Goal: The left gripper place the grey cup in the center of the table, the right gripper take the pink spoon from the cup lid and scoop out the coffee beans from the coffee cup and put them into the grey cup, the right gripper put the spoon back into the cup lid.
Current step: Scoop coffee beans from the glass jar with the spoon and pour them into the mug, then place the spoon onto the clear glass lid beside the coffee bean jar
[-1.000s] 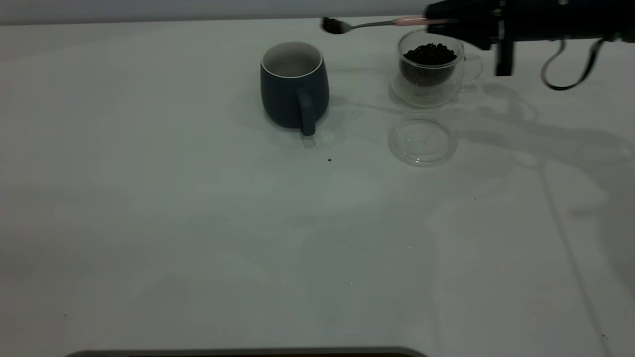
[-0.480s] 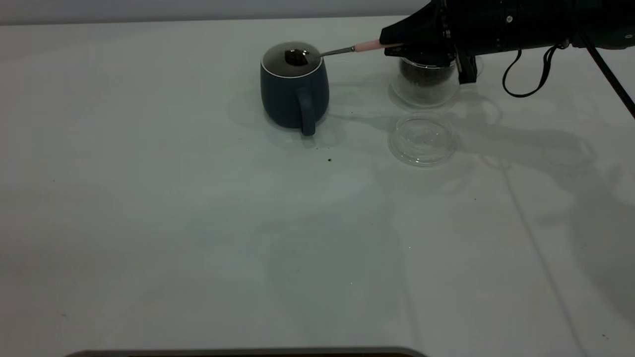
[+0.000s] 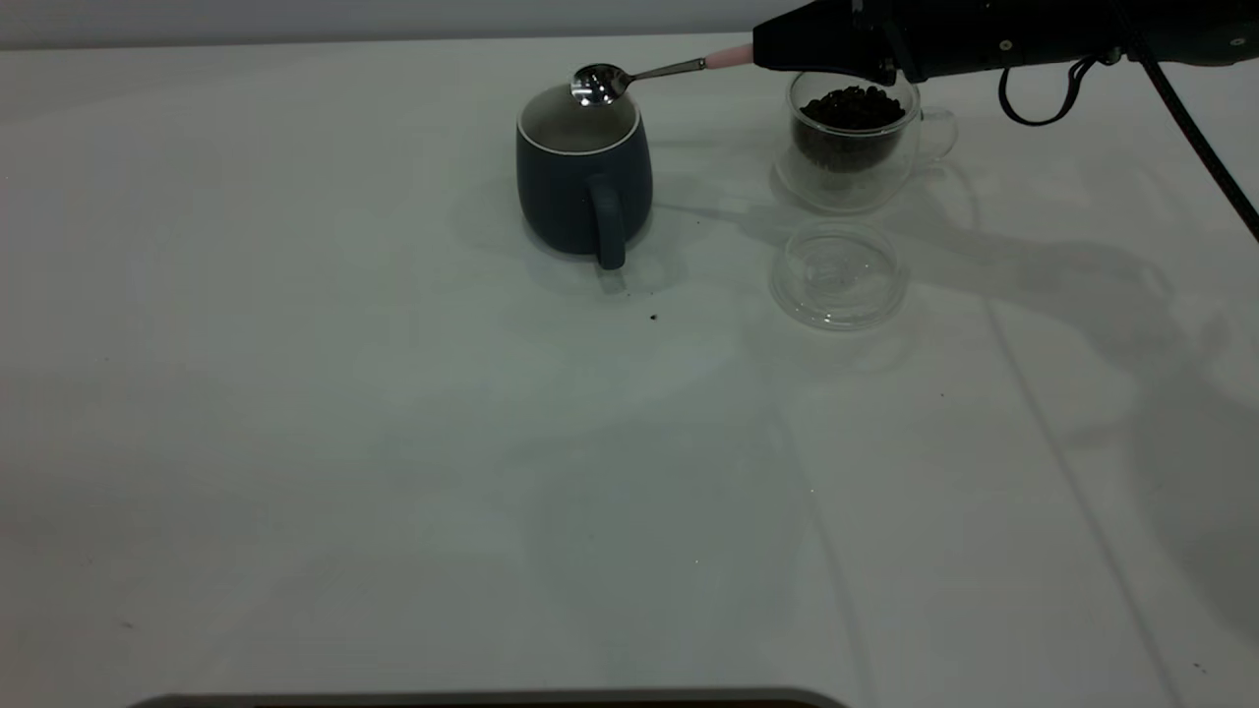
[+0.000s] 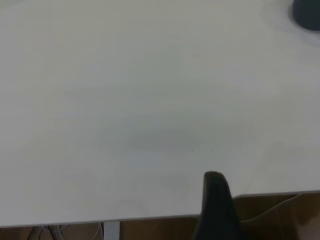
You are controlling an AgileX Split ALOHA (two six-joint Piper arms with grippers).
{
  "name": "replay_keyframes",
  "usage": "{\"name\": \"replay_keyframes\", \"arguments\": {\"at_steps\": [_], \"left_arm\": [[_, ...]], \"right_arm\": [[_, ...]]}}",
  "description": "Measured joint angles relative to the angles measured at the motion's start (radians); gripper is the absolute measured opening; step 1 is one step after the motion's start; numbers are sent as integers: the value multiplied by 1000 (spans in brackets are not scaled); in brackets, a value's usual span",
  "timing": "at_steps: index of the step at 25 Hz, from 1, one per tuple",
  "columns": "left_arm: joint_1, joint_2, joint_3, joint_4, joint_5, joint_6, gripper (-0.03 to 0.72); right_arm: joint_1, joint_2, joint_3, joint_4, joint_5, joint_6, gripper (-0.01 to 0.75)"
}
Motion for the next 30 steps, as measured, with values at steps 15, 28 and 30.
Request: {"name": "replay_keyframes", "arguments": {"at_steps": [15,28,30], "left_arm": [[0,0,0,0,0,1,567],[0,0,0,0,0,3,567],[0,0,0,0,0,3,567]], "right_arm": [[-171,-370,254,-342,12,691,110],[-281,-307,524,-114,-159,654,110],[-281,-266,524,-96,-171,655,110]]}}
